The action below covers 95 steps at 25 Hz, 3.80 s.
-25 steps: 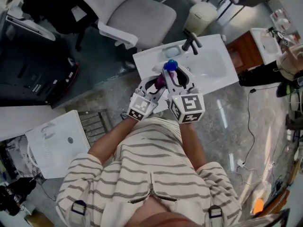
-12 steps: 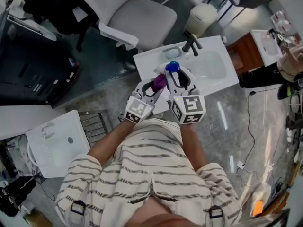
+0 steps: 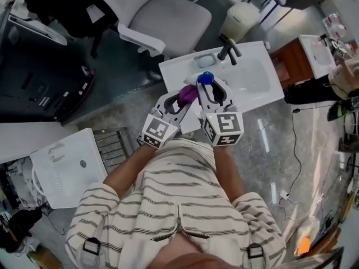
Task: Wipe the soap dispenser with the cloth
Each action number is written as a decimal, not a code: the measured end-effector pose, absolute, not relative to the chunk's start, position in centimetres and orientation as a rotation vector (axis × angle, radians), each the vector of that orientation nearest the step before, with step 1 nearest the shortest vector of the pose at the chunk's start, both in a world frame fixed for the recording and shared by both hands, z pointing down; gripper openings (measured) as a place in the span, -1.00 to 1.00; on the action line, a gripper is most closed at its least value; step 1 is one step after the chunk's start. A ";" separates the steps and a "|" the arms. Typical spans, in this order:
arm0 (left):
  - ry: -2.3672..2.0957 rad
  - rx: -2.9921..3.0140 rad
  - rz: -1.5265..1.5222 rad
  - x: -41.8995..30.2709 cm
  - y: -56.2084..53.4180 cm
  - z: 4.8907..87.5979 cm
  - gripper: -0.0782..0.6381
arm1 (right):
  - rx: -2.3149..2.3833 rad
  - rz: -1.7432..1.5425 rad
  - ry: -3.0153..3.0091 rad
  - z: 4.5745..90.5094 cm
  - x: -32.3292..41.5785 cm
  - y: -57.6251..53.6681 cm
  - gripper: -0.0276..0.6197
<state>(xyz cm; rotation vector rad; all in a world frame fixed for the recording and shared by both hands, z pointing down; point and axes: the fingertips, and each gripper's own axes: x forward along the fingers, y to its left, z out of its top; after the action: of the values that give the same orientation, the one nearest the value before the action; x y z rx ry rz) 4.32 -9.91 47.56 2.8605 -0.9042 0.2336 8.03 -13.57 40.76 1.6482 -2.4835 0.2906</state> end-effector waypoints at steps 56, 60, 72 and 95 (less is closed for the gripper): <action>-0.317 3.090 0.087 2.5 -11.1 43.9 -0.46 | 1.057 0.240 -2.861 38.7 4.7 -9.1 -0.50; -0.272 3.062 0.110 3.0 -11.2 44.5 -0.46 | 0.994 0.202 -2.904 38.0 4.4 -8.5 -0.50; -0.196 3.019 0.114 3.4 -10.0 45.4 -0.46 | 0.927 0.250 -3.007 37.0 4.5 -7.8 -0.50; -0.497 2.903 0.049 -0.8 -9.6 45.1 -0.46 | 1.101 0.274 -2.885 40.1 5.4 -12.0 -0.50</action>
<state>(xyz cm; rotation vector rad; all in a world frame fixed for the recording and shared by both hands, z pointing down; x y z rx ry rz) -0.83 -9.61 45.12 2.9029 -0.4975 0.0486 5.44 -12.04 40.11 1.1012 -2.8853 0.2742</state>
